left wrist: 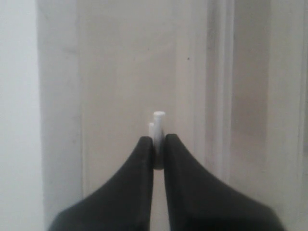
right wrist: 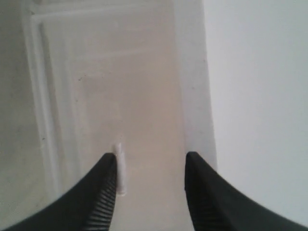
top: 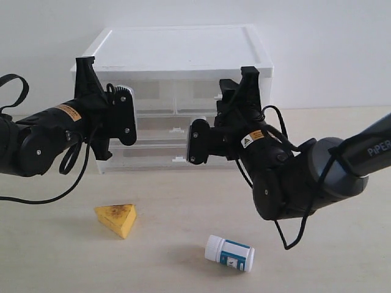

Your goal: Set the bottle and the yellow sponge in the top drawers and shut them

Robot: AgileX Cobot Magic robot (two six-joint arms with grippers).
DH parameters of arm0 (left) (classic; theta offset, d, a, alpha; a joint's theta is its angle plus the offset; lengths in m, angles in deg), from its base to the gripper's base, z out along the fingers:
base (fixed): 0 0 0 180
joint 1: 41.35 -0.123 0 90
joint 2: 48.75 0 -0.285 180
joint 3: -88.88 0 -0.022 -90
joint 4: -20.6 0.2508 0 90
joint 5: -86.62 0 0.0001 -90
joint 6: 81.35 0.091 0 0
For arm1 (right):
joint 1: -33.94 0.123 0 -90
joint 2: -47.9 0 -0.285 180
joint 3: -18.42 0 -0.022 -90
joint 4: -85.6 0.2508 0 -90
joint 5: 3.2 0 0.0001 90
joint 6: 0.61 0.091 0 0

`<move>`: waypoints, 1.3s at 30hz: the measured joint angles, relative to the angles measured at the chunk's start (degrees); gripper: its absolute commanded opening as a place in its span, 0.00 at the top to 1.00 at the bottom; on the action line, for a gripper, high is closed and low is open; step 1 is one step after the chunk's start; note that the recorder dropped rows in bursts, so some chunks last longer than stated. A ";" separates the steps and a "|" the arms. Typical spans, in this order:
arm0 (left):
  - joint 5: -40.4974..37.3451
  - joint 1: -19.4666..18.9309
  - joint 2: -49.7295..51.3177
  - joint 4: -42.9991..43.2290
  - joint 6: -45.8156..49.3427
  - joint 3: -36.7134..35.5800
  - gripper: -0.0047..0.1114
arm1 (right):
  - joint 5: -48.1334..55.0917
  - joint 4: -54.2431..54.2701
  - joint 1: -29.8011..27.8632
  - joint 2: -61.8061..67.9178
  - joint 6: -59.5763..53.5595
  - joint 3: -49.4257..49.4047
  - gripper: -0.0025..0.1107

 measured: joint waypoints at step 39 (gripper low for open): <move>0.00 0.00 0.00 0.11 0.00 0.00 0.93 | 2.33 -0.72 -2.22 2.03 -1.08 1.58 0.77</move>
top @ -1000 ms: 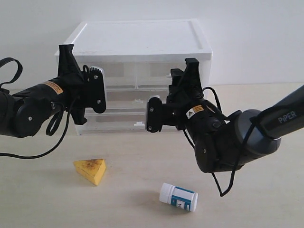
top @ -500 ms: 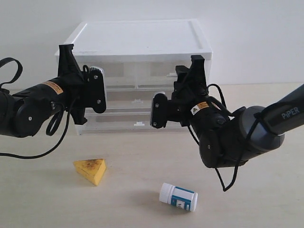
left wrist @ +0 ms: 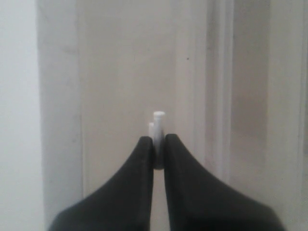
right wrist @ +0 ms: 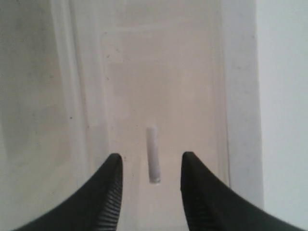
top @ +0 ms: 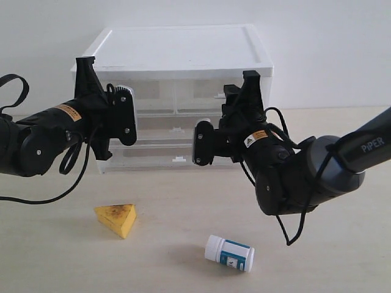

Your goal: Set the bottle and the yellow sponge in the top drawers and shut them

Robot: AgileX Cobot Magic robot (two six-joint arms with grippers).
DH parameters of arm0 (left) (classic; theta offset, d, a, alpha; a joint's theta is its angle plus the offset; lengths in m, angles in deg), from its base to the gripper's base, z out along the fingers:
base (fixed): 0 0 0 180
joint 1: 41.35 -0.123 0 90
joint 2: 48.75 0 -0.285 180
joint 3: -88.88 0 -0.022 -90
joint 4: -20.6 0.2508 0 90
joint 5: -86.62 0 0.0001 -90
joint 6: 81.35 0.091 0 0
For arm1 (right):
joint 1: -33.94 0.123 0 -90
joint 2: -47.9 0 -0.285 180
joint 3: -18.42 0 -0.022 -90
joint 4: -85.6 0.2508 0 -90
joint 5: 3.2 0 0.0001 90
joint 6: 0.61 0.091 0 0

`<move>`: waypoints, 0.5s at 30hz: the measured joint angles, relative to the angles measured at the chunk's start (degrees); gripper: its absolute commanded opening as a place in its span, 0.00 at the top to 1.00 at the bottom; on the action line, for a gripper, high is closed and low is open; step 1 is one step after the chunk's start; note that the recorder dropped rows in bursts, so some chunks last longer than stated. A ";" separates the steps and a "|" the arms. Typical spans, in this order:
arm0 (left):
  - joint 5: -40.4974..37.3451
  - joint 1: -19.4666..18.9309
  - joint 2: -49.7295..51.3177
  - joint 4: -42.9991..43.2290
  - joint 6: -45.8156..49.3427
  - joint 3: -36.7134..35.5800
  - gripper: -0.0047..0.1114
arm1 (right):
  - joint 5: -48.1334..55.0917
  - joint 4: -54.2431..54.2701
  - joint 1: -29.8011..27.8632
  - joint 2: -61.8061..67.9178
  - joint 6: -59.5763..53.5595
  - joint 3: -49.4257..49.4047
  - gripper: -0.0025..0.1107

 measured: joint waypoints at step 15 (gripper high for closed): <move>0.00 0.00 0.00 0.10 0.00 0.00 0.93 | 1.54 -0.09 0.47 0.34 -4.31 1.57 0.75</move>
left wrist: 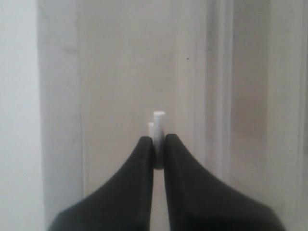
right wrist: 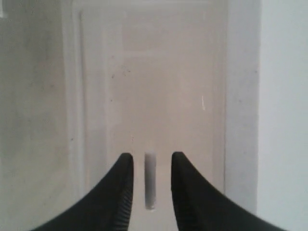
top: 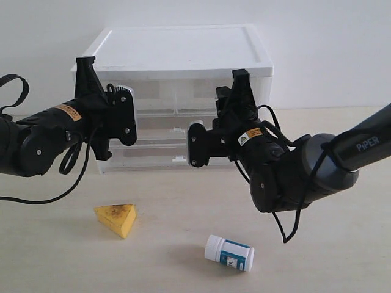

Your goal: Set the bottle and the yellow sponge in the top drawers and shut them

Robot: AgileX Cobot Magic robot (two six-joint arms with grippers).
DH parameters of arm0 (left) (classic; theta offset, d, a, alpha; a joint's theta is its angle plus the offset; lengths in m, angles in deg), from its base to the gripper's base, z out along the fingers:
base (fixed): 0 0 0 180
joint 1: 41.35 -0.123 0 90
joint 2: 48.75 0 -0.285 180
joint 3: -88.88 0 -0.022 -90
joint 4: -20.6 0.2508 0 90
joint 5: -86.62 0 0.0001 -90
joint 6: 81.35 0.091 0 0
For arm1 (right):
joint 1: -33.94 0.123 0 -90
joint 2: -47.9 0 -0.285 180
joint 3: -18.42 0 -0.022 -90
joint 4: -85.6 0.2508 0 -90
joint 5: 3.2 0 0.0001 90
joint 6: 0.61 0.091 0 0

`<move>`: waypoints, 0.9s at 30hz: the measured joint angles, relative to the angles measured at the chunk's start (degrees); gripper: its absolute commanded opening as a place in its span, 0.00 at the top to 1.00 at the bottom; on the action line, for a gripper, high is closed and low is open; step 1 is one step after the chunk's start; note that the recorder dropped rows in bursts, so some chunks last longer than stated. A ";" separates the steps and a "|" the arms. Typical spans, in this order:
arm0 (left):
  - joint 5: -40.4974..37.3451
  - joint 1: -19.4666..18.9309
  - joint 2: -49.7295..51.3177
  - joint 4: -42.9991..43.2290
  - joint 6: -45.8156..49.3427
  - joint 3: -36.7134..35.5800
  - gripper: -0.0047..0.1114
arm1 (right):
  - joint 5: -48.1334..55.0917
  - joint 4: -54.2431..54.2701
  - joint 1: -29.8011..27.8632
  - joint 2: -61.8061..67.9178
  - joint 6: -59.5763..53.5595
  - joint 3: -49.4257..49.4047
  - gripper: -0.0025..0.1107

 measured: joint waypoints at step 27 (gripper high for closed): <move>0.79 0.00 0.22 0.21 0.00 0.00 0.93 | 0.33 1.27 0.38 0.31 -0.99 0.84 0.75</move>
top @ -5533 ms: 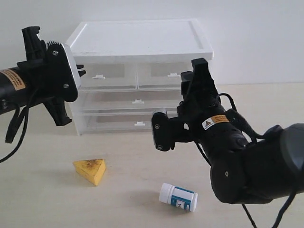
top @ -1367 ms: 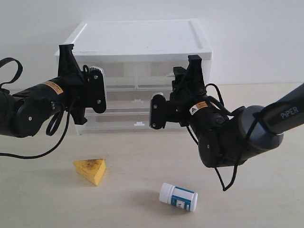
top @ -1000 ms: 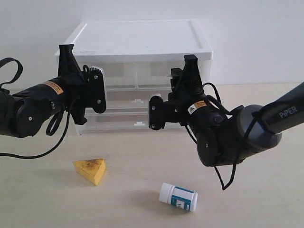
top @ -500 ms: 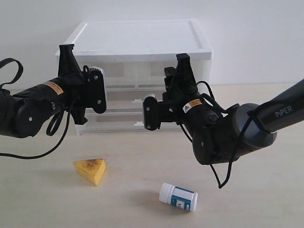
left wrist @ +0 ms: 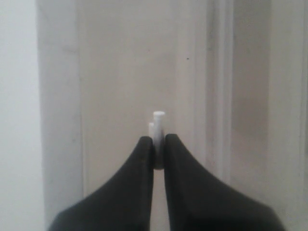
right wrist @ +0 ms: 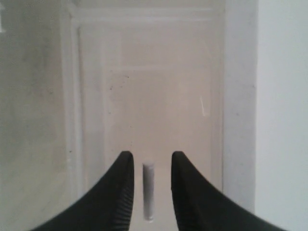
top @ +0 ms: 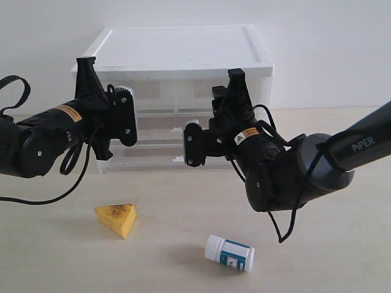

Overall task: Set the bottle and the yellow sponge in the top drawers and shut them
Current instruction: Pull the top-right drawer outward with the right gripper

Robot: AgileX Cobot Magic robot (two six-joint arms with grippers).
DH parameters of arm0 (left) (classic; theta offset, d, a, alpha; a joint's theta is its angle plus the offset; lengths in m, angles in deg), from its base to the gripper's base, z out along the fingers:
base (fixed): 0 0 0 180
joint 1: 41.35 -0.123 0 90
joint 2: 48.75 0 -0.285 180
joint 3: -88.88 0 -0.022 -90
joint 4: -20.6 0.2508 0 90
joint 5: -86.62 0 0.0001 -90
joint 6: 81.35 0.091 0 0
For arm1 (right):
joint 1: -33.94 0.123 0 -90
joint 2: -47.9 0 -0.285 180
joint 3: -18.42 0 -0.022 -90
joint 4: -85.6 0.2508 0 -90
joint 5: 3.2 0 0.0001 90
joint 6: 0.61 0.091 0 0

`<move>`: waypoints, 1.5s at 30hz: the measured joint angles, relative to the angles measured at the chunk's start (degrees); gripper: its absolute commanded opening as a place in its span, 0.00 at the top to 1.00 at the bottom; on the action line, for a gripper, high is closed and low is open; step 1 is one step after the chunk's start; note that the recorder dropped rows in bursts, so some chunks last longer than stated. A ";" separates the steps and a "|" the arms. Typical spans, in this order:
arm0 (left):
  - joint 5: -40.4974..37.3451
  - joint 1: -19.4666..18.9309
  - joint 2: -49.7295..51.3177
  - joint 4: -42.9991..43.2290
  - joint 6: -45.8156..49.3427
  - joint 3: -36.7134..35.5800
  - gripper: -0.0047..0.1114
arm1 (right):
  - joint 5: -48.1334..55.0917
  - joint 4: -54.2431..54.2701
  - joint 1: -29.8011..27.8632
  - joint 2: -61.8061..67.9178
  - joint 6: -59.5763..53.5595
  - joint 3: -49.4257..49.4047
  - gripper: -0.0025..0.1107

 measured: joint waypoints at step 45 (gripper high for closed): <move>0.03 0.00 0.00 0.54 0.00 0.00 0.93 | -3.97 12.49 4.41 0.82 -8.93 0.99 0.98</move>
